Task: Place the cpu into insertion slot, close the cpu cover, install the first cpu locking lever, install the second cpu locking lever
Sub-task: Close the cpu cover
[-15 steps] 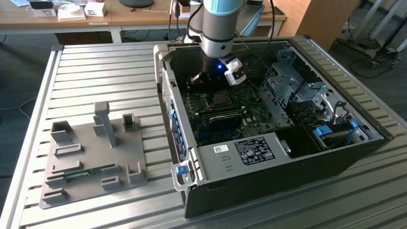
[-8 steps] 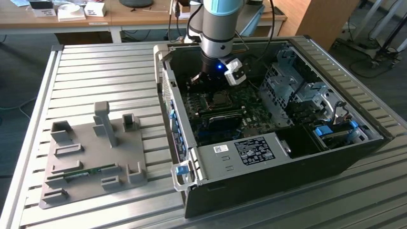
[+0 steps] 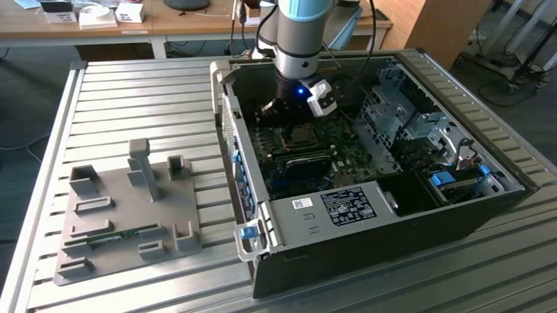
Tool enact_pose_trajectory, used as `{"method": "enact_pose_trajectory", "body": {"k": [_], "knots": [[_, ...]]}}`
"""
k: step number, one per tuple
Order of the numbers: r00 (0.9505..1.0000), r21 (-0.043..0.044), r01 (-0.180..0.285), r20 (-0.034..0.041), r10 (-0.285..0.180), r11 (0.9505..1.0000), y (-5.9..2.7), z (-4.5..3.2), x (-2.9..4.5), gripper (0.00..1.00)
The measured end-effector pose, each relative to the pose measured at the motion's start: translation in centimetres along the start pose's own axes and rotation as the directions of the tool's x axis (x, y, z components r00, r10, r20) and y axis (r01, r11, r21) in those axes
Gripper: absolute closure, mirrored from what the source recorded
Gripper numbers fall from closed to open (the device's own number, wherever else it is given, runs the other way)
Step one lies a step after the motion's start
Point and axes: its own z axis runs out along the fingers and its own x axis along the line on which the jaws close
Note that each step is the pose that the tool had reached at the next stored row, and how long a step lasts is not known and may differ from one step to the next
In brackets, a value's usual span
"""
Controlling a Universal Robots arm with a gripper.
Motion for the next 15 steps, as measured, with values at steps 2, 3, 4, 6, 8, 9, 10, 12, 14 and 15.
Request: {"method": "enact_pose_trajectory", "body": {"k": [2, 3, 4, 6, 8, 9, 10, 12, 14, 15], "knots": [[1.0000, 0.0008, 0.000, -0.0006, 0.000, 1.0000, -0.01, -0.09, 0.00, 0.89], [1.0000, 0.0009, 0.000, -0.0007, 0.000, 1.0000, -0.01, -0.12, 0.01, 0.89], [1.0000, 0.0008, 0.000, -0.0006, 0.000, 1.0000, -0.01, -0.15, 0.00, 0.89], [1.0000, 0.0008, 0.000, -0.0007, 0.000, 1.0000, -0.01, -0.20, 0.00, 0.89], [1.0000, 0.0010, 0.000, -0.0008, 0.000, 1.0000, -0.01, -0.27, 0.00, 0.89], [1.0000, 0.0010, 0.000, -0.0008, 0.000, 1.0000, -0.01, -0.31, 0.00, 0.89], [1.0000, 0.0009, 0.000, -0.0008, 0.000, 1.0000, -0.01, -0.36, -0.01, 0.89], [1.0000, 0.0009, 0.000, -0.0007, 0.000, 1.0000, 0.00, -0.56, -0.02, 0.89], [1.0000, 0.0008, 0.000, -0.0007, 0.000, 1.0000, 0.01, -0.82, -0.03, 0.89], [1.0000, 0.0009, 0.000, -0.0008, 0.000, 1.0000, 0.02, -0.98, -0.04, 0.89]]}}
